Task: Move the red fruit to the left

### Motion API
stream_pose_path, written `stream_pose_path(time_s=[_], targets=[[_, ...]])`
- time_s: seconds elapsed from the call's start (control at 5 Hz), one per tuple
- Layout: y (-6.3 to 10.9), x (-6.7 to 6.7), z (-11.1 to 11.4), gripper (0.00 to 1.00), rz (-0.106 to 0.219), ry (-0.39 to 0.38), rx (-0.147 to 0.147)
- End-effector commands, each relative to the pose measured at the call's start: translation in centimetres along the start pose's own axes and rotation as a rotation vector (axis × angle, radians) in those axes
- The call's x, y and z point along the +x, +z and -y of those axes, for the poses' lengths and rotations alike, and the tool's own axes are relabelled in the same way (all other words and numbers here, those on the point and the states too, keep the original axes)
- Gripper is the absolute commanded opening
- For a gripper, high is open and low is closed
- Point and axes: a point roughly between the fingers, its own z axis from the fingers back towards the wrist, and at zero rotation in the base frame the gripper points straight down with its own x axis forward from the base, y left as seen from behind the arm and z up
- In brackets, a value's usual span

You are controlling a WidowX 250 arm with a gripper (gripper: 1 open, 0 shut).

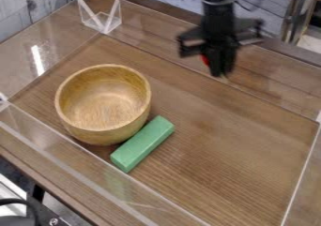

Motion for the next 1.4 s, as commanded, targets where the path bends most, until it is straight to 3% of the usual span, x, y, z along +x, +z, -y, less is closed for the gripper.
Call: stream_pose_path(time_s=[0.0,0.2,0.6,0.8,1.0,1.2], targets=[[2.2,3.7,-3.2,0.0,0.046,-0.046,-0.044],[1.5,6.0,-6.5,0.0,0.032,-0.147,-0.047],[-1.8,6.6,-7.2,0.0,0.083,-0.078,0.0],[-2.3,6.9,-7.2,1.0,0.097,-0.049,0.02],[-2.0,6.9,-7.1,1.0,0.102,-0.009,0.029],[-2.9,7.7,-6.6,1.0,0.105,0.012,0.023]])
